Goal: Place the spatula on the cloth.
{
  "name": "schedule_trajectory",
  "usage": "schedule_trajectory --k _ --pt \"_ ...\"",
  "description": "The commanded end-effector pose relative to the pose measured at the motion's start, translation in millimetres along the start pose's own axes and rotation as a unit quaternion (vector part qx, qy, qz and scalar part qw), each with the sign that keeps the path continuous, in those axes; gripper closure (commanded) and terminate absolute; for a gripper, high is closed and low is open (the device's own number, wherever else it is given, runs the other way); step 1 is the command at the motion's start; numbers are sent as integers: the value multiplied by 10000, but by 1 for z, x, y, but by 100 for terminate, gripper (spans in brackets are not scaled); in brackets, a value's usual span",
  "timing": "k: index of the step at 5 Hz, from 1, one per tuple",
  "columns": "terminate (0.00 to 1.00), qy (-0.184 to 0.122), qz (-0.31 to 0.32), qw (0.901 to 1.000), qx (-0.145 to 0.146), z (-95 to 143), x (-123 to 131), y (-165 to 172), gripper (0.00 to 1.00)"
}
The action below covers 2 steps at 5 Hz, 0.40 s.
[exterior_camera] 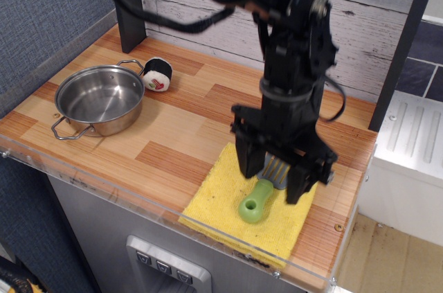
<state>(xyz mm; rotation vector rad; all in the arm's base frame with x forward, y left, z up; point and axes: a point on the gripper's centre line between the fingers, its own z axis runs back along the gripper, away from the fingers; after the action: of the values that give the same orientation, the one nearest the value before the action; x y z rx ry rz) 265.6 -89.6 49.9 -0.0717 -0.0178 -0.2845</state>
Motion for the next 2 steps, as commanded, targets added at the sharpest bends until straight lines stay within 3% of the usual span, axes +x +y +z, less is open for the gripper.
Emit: schedule_trajectory --k 1,2 --pt "0 -506 539 9971 150 62 24 62 0" --pt "0 -517 927 9942 148 60 29 92 0"
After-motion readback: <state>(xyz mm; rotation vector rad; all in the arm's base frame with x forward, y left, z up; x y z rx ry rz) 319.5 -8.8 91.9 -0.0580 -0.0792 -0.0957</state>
